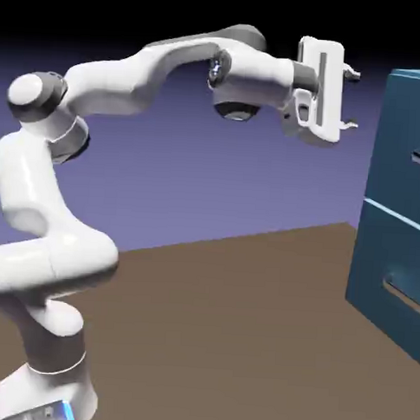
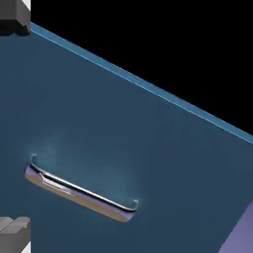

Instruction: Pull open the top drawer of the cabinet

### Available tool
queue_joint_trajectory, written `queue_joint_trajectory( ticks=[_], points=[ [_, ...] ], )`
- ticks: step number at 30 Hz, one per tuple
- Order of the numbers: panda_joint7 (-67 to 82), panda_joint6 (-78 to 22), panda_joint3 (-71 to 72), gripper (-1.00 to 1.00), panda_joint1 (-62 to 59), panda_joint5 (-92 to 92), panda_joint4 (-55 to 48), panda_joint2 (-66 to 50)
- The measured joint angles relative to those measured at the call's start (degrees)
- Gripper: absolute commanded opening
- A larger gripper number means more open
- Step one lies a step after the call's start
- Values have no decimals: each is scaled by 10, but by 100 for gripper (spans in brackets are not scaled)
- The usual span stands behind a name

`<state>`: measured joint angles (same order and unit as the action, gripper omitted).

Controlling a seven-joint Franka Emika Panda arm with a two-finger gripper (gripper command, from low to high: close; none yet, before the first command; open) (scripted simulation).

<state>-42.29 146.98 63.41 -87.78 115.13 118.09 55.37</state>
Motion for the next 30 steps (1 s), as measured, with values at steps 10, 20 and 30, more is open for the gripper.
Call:
queue_joint_trajectory(
  ticks=[10,20,30],
  points=[
    [0,-58,137,0,-191,249,-93,49],
    [-17,-73,238,0,-349,399,-211,91],
    [-13,-79,234,-100,-340,402,-195,90]
  ],
)
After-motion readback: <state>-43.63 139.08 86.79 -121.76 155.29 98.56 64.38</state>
